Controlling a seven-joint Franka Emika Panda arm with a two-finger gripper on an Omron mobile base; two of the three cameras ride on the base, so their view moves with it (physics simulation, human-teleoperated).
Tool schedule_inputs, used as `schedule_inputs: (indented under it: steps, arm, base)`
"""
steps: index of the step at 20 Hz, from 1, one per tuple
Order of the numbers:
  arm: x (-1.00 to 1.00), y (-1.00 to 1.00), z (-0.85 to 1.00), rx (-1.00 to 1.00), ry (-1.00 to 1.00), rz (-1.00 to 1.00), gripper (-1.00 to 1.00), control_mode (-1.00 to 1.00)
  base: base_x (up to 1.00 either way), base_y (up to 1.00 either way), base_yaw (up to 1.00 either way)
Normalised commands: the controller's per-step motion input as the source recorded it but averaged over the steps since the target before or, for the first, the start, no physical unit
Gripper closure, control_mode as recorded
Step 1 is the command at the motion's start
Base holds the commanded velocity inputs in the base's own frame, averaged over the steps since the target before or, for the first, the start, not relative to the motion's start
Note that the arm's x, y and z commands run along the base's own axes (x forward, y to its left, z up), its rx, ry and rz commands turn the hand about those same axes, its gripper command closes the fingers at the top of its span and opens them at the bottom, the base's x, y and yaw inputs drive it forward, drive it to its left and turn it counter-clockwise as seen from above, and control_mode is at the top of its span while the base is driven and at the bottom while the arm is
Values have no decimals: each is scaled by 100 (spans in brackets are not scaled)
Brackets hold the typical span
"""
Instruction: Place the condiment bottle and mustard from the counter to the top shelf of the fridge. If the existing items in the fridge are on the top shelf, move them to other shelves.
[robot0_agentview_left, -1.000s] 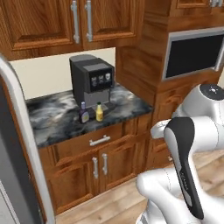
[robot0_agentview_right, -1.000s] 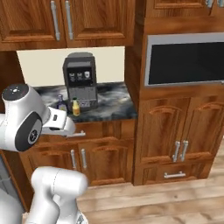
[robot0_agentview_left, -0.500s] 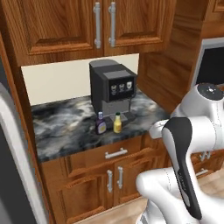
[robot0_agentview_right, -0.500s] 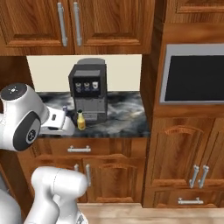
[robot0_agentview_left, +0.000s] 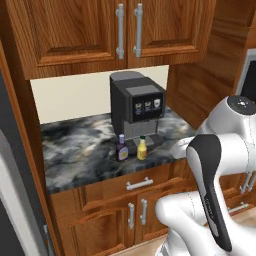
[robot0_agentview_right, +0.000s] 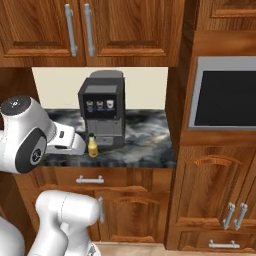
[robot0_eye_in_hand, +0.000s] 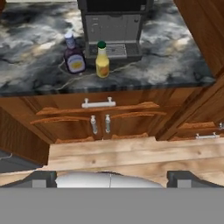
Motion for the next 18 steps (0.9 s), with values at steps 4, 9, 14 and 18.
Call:
schedule_inputs:
  steps: [4, 9, 14, 18]
  arm:
    - [0, 0, 0, 0, 0, 0, -100, 100]
    - [8, 0, -5, 0, 0, 1, -100, -100]
    - [59, 0, -61, 0, 0, 0, -100, -100]
    - [80, 0, -60, 0, 0, 0, -100, -100]
  base:
    - [39, -2, 11]
    - [16, -1, 4]
    - [0, 0, 0]
    - [0, 0, 0]
